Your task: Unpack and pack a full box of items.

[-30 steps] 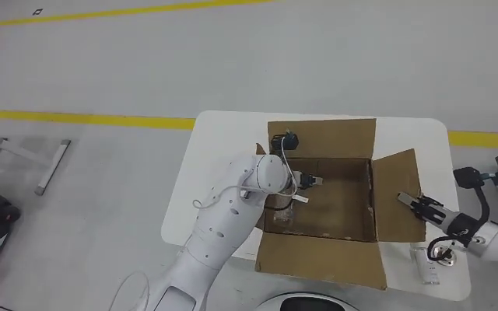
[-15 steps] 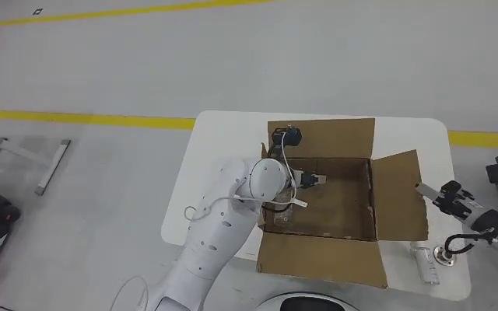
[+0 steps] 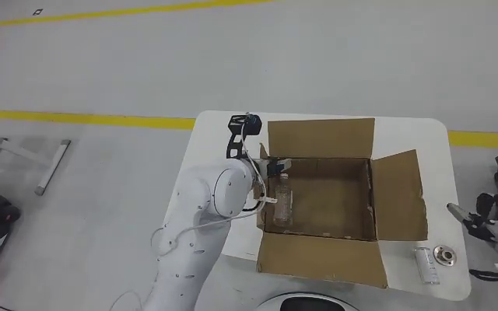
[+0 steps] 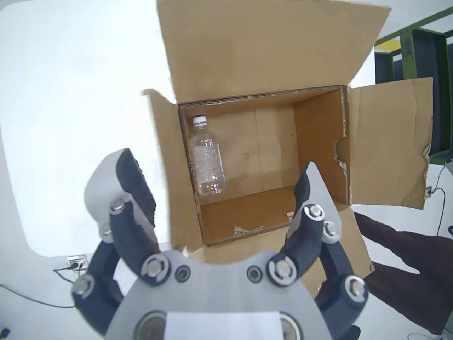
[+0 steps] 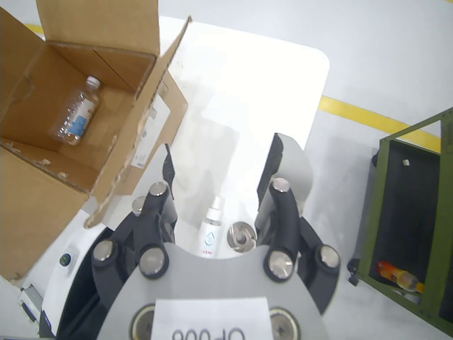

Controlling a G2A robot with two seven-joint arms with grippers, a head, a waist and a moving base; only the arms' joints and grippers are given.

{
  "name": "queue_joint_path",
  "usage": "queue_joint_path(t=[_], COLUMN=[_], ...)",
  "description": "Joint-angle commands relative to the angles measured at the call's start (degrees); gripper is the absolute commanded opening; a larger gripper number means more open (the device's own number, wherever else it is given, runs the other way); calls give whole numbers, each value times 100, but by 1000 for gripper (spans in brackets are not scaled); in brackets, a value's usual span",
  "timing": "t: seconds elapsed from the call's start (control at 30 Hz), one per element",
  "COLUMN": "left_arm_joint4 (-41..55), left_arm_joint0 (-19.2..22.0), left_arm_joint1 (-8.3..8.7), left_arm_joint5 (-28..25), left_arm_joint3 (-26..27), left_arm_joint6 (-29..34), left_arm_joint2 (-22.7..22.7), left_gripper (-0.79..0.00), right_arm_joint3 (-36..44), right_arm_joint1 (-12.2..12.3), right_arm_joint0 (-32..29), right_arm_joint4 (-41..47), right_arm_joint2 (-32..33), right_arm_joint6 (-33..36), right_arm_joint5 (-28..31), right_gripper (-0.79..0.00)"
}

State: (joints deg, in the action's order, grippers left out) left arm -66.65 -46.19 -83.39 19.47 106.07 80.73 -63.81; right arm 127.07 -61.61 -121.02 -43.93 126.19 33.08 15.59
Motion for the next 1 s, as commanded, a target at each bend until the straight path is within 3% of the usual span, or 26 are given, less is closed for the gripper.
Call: queue_joint_path(t=[0.0,0.07,0.4,0.47,0.53,0.6,0.73,0.97], left_arm_joint4=[-42,-42,-42,-42,-42,-42,-42,-42], left_arm_joint0=[-81,-81,-81,-81,-81,-81,-81,-81], left_arm_joint1=[16,16,16,16,16,16,16,16], left_arm_joint5=[10,10,10,10,10,10,10,10], left_arm_joint3=[59,59,59,59,59,59,59,59], left_arm_joint6=[21,21,21,21,21,21,21,21], left_arm_joint2=[-77,-77,-77,-77,-77,-77,-77,-77], left_gripper=[0,0,0,0,0,0,0,0], right_arm_joint3=[-25,-146,-146,-146,-154,-184,-274,-625], right_arm_joint1=[-14,-47,-47,-47,-47,-43,-26,71], right_arm_joint0=[-137,-148,-148,-148,-147,-126,15,394], right_arm_joint4=[-78,262,262,262,245,126,115,-118], right_arm_joint2=[5,-4,-4,-4,-15,-103,-242,-515], right_arm_joint6=[41,-73,-73,-73,-64,46,572,2114], right_arm_joint5=[43,-152,-152,-152,-149,-173,-429,-683], right_gripper=[-785,-785,-785,-727,-785,-785,-785,-785])
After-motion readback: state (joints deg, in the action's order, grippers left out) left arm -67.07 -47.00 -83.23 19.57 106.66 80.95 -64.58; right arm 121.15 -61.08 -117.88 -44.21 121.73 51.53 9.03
